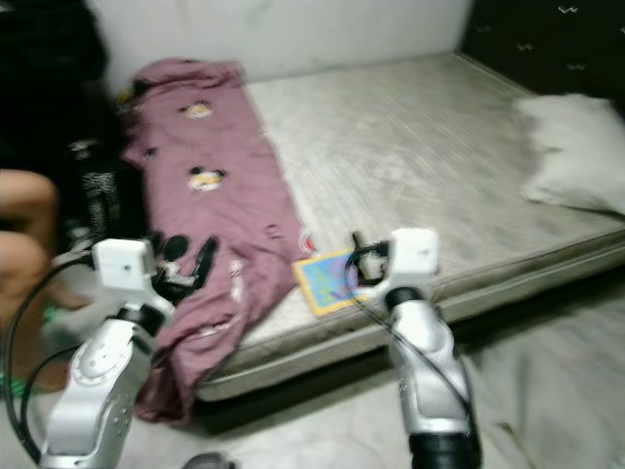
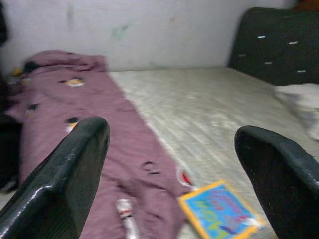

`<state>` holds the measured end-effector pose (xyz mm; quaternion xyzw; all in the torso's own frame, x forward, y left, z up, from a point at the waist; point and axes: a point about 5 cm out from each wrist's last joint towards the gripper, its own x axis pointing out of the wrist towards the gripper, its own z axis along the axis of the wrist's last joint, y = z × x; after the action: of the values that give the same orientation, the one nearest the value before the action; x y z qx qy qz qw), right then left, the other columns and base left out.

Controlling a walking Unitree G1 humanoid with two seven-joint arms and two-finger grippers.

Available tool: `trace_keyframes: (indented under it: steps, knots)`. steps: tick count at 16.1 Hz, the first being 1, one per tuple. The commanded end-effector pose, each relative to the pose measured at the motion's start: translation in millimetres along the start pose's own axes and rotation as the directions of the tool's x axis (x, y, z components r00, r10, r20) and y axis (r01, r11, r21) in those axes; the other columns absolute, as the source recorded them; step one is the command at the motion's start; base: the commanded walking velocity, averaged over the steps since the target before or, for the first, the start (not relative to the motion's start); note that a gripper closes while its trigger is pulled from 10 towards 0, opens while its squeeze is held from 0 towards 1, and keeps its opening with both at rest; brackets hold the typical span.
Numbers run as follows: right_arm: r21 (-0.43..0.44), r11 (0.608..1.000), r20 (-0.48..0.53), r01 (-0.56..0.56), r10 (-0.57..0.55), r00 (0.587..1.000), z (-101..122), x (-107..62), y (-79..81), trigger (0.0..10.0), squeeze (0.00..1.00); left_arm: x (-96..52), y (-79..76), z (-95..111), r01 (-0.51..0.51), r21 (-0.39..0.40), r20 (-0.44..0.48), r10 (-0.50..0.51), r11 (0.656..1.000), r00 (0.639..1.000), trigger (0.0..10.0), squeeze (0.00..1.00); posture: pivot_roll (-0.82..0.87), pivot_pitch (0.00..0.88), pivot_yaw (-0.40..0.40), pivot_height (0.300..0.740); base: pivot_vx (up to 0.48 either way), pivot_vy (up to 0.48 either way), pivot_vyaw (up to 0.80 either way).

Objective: Clean up the room

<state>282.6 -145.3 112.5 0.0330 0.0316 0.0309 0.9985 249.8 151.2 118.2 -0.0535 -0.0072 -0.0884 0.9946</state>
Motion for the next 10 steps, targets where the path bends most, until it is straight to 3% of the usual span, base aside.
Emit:
trace_keyframes:
  steps: [1, 10]
  knots:
    - [0.002, 1.0, 0.013, -0.025, 0.025, 1.0, 3.1, 1.7, 7.8, 10.0, 0.0, -0.3, 5.1, -0.7, -0.018, 0.004, -0.009, 0.018, 1.0, 1.0, 10.0, 0.0, 0.03, 0.0, -0.023, 0.74, 0.289, 0.0, 0.0]
    - [-0.003, 1.0, 0.012, -0.024, 0.024, 1.0, 3.0, 2.3, 7.4, 10.0, 0.0, 0.6, 4.5, -1.2, -0.013, 0.0, -0.01, 0.013, 1.0, 1.0, 10.0, 0.0, 0.03, 0.0, -0.023, 0.74, 0.29, 0.0, 0.0]
